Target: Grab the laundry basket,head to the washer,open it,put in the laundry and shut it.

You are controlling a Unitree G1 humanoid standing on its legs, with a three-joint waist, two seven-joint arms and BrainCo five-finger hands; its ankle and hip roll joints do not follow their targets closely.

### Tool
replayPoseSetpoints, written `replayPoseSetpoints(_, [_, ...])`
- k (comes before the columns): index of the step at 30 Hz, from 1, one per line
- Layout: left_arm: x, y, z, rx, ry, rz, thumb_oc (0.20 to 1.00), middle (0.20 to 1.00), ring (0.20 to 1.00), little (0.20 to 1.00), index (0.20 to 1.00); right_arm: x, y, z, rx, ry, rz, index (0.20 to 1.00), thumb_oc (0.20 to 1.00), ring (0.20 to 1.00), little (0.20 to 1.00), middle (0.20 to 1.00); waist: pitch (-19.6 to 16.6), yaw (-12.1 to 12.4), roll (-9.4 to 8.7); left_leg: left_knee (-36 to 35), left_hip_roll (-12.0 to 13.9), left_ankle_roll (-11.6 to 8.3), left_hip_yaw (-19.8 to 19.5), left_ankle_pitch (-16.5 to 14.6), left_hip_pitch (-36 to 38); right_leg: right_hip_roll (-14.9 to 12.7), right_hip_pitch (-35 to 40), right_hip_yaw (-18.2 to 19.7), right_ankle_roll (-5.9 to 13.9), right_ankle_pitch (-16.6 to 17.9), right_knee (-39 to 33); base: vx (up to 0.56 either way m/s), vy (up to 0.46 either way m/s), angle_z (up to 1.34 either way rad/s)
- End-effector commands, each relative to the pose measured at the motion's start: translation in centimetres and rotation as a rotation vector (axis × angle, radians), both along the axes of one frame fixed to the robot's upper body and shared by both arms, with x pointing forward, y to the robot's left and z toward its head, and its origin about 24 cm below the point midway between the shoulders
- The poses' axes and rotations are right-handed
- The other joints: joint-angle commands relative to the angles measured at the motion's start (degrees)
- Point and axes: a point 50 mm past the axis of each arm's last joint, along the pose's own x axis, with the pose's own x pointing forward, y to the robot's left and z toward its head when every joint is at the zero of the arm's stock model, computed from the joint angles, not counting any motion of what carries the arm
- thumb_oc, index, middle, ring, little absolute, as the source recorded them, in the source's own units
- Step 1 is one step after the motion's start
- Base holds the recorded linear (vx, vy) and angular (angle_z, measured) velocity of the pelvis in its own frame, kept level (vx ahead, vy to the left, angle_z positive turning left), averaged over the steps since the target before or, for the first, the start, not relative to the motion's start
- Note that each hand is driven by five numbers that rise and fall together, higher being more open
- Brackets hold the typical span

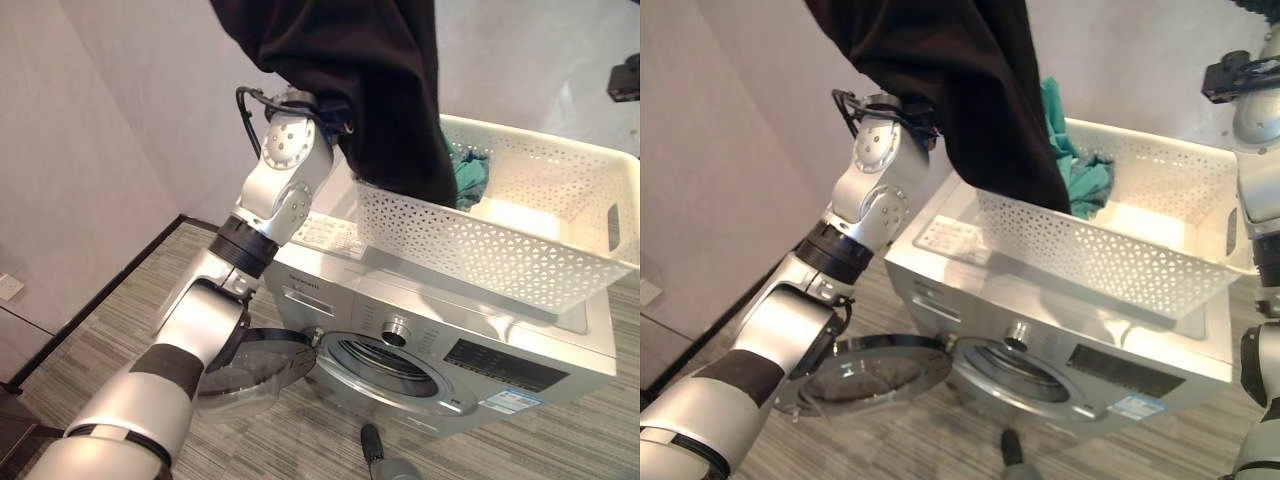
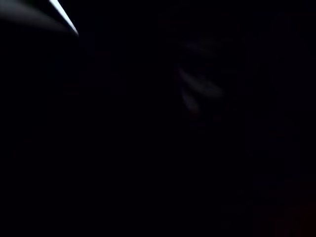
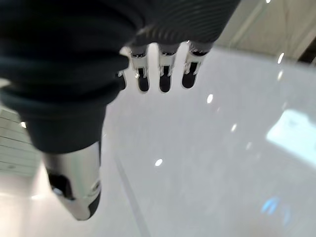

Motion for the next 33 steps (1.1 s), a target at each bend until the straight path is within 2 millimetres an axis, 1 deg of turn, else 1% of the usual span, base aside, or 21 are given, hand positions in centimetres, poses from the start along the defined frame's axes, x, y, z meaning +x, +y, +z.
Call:
replayPoseSetpoints(1, [-1.7,2.6,4.1,-0.012,-0.217,0.11,0.2,0.2,0.2,0.2,0.2,-1.6,-2.6,0.3,-0.022,-0.056,-0.179,1.0,1.0,1.0,1.0,1.0,-3.1,0.0,-2.13,0.4,2.0,0.59,2.9,-2.4,1.5,-6.8,2.4,4.8,5.9,-8.6,4.7,0.0,0.0,0.0])
replayPoseSetpoints(2, [-2.4,4.4,4.7,-0.043,-0.266,0.153,0.2,0.2,0.2,0.2,0.2,-2.6,-4.9,-1.7,-0.021,-0.018,-0.294,1.0,1.0,1.0,1.0,1.0,-3.0,-0.1,-1.82,0.4,1.9,0.7,2.8,-2.6,1.4,-6.9,2.5,4.6,5.99,-8.6,4.6,0.0,-0.008,-0.03])
replayPoseSetpoints(4, [-2.8,5.0,5.0,-0.041,-0.288,0.171,0.2,0.2,0.2,0.2,0.2,-3.1,-5.9,-3.0,-0.013,0.011,-0.331,1.0,1.0,1.0,1.0,1.0,-3.1,0.0,-1.86,0.4,1.9,0.76,2.7,-2.6,1.4,-6.9,2.6,4.4,6.02,-8.7,4.6,0.0,0.0,0.0])
replayPoseSetpoints(7, [-3.8,7.0,5.8,-0.04,-0.357,0.242,0.2,0.2,0.2,0.2,0.2,-4.4,-9.3,-7.9,0.051,0.129,-0.478,1.0,1.0,1.0,1.0,1.0,-3.1,0.1,-1.54,0.4,1.8,0.98,2.4,-2.7,1.1,-7.2,2.7,3.9,5.97,-8.9,4.5,0.0,0.0,0.0])
replayPoseSetpoints(9, [-4.0,7.4,5.8,-0.04,-0.368,0.256,0.2,0.2,0.2,0.2,0.2,-5.2,-10.1,-9.3,0.067,0.157,-0.513,1.0,1.0,1.0,1.0,1.0,-3.2,0.3,-1.67,0.4,1.7,1.03,2.1,-2.7,1.0,-7.2,2.9,3.7,5.96,-9.0,4.4,0.0,-0.024,0.05])
replayPoseSetpoints(10, [-4.3,8.8,6.3,-0.051,-0.385,0.319,0.2,0.2,0.2,0.2,0.2,-7.2,-12.3,-13.1,0.133,0.222,-0.629,1.0,1.0,1.0,1.0,1.0,-3.1,0.2,-1.47,0.4,1.7,1.03,1.8,-2.6,0.7,-7.4,3.1,3.1,5.9,-9.2,4.5,-0.01,-0.039,0.14])
replayPoseSetpoints(13, [-4.3,10.6,6.5,-0.036,-0.39,0.398,0.2,0.2,0.2,0.2,0.2,-9.6,-13.8,-17.9,0.17,0.368,-0.733,1.0,1.0,1.0,1.0,1.0,-3.2,0.0,-1.39,0.4,1.7,1.04,1.4,-2.6,0.5,-7.6,3.3,2.4,5.91,-9.4,4.5,-0.01,-0.034,0.19])
replayPoseSetpoints(15, [-4.2,11.1,6.2,-0.035,-0.382,0.416,0.2,0.2,0.2,0.2,0.2,-10.6,-14.2,-19.2,0.186,0.397,-0.759,1.0,1.0,1.0,1.0,1.0,-3.4,0.0,-1.51,0.4,1.7,1.02,1.3,-2.7,0.5,-7.6,3.4,2.2,5.93,-9.4,4.5,-0.01,-0.022,0.07])
replayPoseSetpoints(16, [-4.2,12.7,6.0,-0.039,-0.37,0.474,0.2,0.2,0.2,0.2,0.2,-12.5,-14.9,-21.8,0.238,0.458,-0.823,1.0,1.0,1.0,1.0,1.0,-3.4,-0.4,-1.36,0.4,1.7,0.96,1.4,-2.7,0.5,-7.6,3.3,2.1,5.95,-9.4,4.5,-0.01,-0.028,0.1])
replayPoseSetpoints(19, [-4.1,14.3,5.1,-0.048,-0.339,0.521,0.2,0.2,0.2,0.2,0.2,-14.4,-15.4,-24.2,0.259,0.535,-0.885,1.0,1.0,1.0,1.0,1.0,-3.4,-0.7,-1.37,0.4,1.8,0.93,1.4,-2.7,0.6,-7.5,3.4,2.1,5.93,-9.5,4.5,0.0,-0.012,0.05])
replayPoseSetpoints(20, [-4.0,15.6,4.4,-0.052,-0.315,0.565,0.2,0.2,0.2,0.2,0.2,-16.0,-15.5,-26.9,0.322,0.617,-0.907,1.0,1.0,1.0,1.0,1.0,-3.2,-1.0,-1.31,0.4,1.8,0.92,1.6,-2.6,0.5,-7.5,3.3,2.1,5.95,-9.4,4.5,0.0,0.0,0.0])
replayPoseSetpoints(22, [-4.0,15.6,4.2,-0.05,-0.311,0.564,0.2,0.2,0.2,0.2,0.2,-16.2,-15.5,-27.0,0.322,0.621,-0.907,1.0,1.0,1.0,1.0,1.0,-3.4,-1.0,-1.34,0.4,1.9,0.91,1.7,-2.7,0.6,-7.5,3.4,2.1,5.95,-9.5,4.6,0.0,0.0,0.0])
replayPoseSetpoints(24, [-3.9,18.1,2.7,-0.065,-0.258,0.637,0.2,0.2,0.2,0.2,0.2,-19.6,-15.3,-33.1,0.524,0.771,-0.95,1.0,1.0,1.0,1.0,1.0,-3.6,-1.5,-1.16,0.4,2.0,0.84,2.0,-3.0,0.9,-7.4,3.4,2.4,6.11,-9.7,4.5,0.0,0.0,0.0])
replayPoseSetpoints(25, [-3.9,18.2,2.7,-0.064,-0.257,0.639,0.2,0.2,0.2,0.2,0.2,-19.5,-15.3,-33.1,0.523,0.771,-0.948,1.0,1.0,1.0,1.0,1.0,-3.6,-1.5,-1.11,0.4,2.0,0.84,2.0,-3.1,1.0,-7.3,3.5,2.4,6.12,-9.8,4.5,0.0,0.0,0.0])
replayPoseSetpoints(26, [-3.9,18.7,2.1,-0.066,-0.242,0.652,0.2,0.2,0.2,0.2,0.2,-20.5,-14.4,-36.2,0.617,0.886,-0.917,1.0,1.0,1.0,1.0,1.0,-3.4,-1.6,-1.09,0.4,2.0,0.84,2.3,-2.9,1.0,-7.4,3.2,2.6,6.07,-9.5,4.5,0.0,0.0,0.0])
replayPoseSetpoints(27, [-4.0,18.9,1.8,-0.067,-0.24,0.65,0.2,0.2,0.2,0.2,0.2,-20.8,-13.8,-37.9,0.677,0.948,-0.895,1.0,1.0,1.0,1.0,1.0,-3.2,-1.4,-1.04,0.4,2.0,0.87,2.4,-3.0,1.0,-7.3,3.2,2.7,6.08,-9.6,4.5,-0.03,-0.009,-0.01])
replayPoseSetpoints(28, [-4.2,19.4,0.6,-0.071,-0.219,0.649,0.2,0.2,0.2,0.2,0.2,-21.6,-11.9,-42.0,0.835,1.081,-0.842,1.0,1.0,1.0,1.0,1.0,-2.9,-0.9,-1.38,0.4,2.0,0.95,2.6,-2.9,1.2,-7.3,3.1,3.0,5.97,-9.4,4.5,-0.06,-0.027,-0.05])
replayPoseSetpoints(29, [-4.4,19.5,-0.6,-0.072,-0.202,0.634,0.2,0.2,0.2,0.2,0.2,-22.0,-10.3,-44.4,0.935,1.164,-0.801,1.0,1.0,1.0,1.0,1.0,-2.5,-0.7,-1.67,0.4,1.8,0.88,2.7,-2.3,1.0,-7.3,2.8,3.2,5.83,-8.8,4.6,-0.02,-0.02,-0.12])
replayPoseSetpoints(31, [-4.8,19.6,-2.8,-0.081,-0.163,0.604,0.2,0.2,0.2,0.2,0.2,-22.4,-8.3,-46.7,1.042,1.249,-0.749,1.0,1.0,1.0,1.0,1.0,-2.3,-0.1,-1.86,0.4,1.8,0.84,2.8,-2.2,1.2,-7.4,2.9,3.4,5.76,-8.6,4.4,0.0,-0.017,-0.27])
replayPoseSetpoints(32, [-4.8,19.7,-2.9,-0.08,-0.16,0.607,0.2,0.2,0.2,0.2,0.2,-22.5,-8.3,-46.7,1.039,1.252,-0.748,1.0,1.0,1.0,1.0,1.0,-2.5,-0.2,-1.65,0.4,1.9,0.92,2.8,-2.8,1.5,-7.3,3.2,3.4,5.86,-9.1,4.2,-0.03,-0.041,-0.15])
replayPoseSetpoints(33, [-5.4,19.2,-5.7,-0.11,-0.112,0.561,0.2,0.2,0.2,0.2,0.2,-22.4,-5.9,-48.6,1.125,1.327,-0.677,1.0,1.0,1.0,1.0,1.0,-1.8,0.8,-2.1,0.5,1.8,0.74,2.6,-2.0,1.2,-7.4,3.0,3.4,5.6,-8.5,4.2,0.04,-0.014,-0.03])
